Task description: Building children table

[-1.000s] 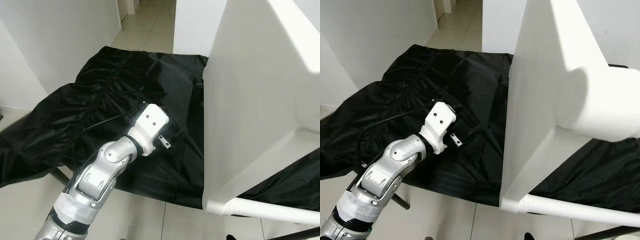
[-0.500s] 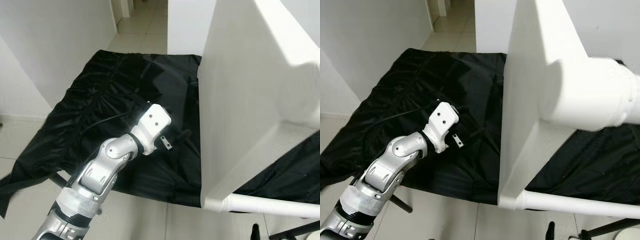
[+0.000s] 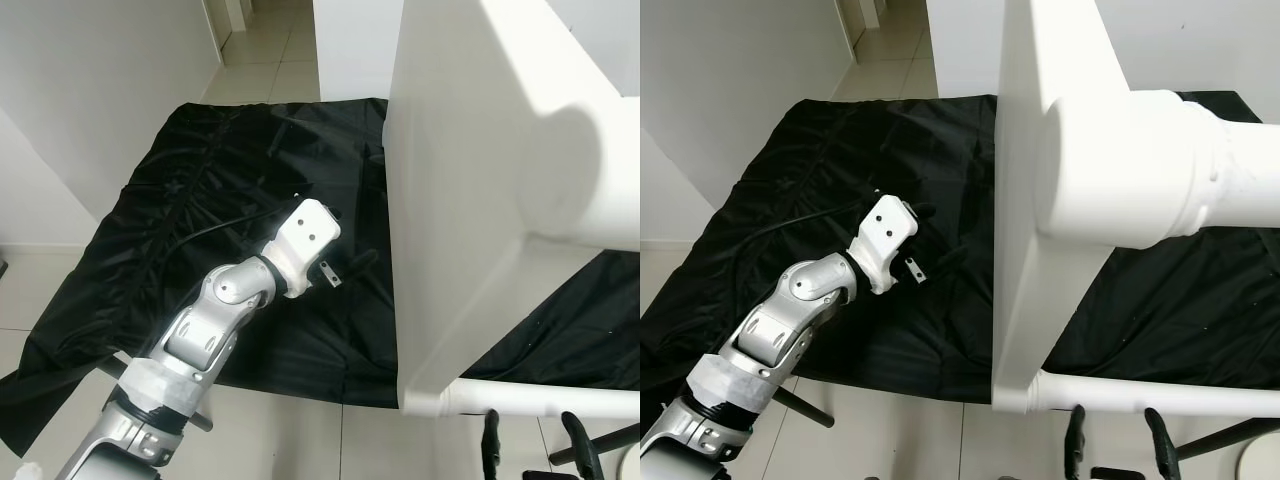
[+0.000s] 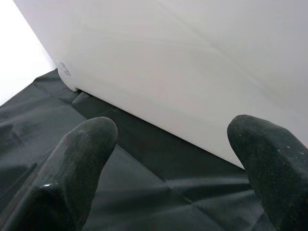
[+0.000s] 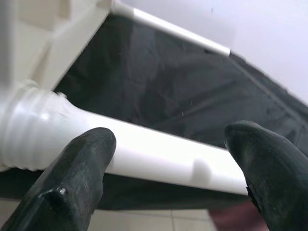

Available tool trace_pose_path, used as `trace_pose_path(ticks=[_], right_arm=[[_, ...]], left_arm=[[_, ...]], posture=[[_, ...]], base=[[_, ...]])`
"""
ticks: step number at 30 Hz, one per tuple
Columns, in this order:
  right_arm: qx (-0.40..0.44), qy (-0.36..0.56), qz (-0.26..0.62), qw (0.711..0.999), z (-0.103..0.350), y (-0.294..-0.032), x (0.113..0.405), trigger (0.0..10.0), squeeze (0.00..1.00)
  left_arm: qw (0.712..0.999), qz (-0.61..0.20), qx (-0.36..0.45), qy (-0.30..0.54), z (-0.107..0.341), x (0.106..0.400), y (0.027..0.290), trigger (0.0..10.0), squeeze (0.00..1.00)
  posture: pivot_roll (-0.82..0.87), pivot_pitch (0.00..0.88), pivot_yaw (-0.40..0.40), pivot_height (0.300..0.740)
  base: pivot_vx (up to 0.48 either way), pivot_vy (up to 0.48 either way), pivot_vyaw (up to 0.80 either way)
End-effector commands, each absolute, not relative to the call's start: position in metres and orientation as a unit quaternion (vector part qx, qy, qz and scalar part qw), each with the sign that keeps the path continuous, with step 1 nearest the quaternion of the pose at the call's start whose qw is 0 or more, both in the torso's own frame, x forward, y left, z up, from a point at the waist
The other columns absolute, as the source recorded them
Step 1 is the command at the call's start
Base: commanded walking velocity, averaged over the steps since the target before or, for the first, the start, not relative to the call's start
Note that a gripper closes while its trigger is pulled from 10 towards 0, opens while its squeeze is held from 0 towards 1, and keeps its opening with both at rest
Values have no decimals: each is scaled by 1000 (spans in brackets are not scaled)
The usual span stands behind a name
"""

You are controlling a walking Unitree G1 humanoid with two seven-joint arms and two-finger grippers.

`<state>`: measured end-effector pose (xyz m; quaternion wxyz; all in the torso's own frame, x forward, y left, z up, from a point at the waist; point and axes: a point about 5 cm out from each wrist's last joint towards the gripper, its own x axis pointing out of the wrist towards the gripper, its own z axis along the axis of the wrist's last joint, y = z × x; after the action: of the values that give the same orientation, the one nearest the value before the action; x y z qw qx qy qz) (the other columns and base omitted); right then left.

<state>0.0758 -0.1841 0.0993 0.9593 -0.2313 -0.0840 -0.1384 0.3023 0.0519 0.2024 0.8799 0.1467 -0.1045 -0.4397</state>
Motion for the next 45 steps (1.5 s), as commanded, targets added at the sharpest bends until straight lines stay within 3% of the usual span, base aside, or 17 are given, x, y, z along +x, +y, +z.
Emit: trace_pose_path(ticks=[1, 8, 12, 20, 30, 33, 35, 37, 42, 45], right_arm=[[-200, -17, -214, 956, 93, -168, 46, 10000, 0], [-210, -70, -226, 949, 114, -182, 65, 10000, 0], [-189, -125, -233, 946, 137, -202, 101, 10000, 0], [-145, -137, -185, 962, 142, -201, 130, 10000, 0], [-96, -142, -102, 980, 150, -202, 148, 10000, 0], [-71, -132, -47, 988, 157, -214, 158, 10000, 0], [-71, -132, -47, 988, 157, -214, 158, 10000, 0], [-64, -118, 2, 991, 161, -226, 164, 10000, 0], [-38, -94, 64, 993, 164, -243, 166, 10000, 0], [-9, -69, 180, 981, 174, -253, 168, 10000, 0]], left_arm=[[866, -465, 157, -96, 199, 303, 55, 10000, 0], [866, -467, 154, -95, 197, 305, 53, 10000, 0], [871, -459, 150, -87, 193, 306, 56, 10000, 0], [886, -436, 133, -85, 194, 301, 73, 10000, 0], [865, -486, 100, -70, 194, 273, 87, 10000, 0], [836, -545, 50, -50, 199, 250, 105, 10000, 0], [836, -545, 50, -50, 199, 250, 105, 10000, 0], [825, -563, 21, -38, 204, 242, 124, 10000, 0], [808, -589, -3, -20, 206, 234, 142, 10000, 0], [768, -640, -4, -4, 214, 221, 150, 10000, 0]], posture=[[-211, 94, 128, 740], [-223, 93, 134, 740], [-212, 88, 118, 740], [-160, 83, 64, 740], [-127, 79, 21, 740], [-111, 83, 8, 740], [-111, 83, 8, 740], [-109, 91, 4, 740], [-106, 96, -1, 740], [-101, 98, -2, 740]], base=[[0, 0, 0], [0, 0, 0], [0, 0, 0], [0, 0, 0], [0, 0, 0], [0, 0, 0], [0, 0, 0], [0, 0, 0], [0, 0, 0], [0, 0, 0]])
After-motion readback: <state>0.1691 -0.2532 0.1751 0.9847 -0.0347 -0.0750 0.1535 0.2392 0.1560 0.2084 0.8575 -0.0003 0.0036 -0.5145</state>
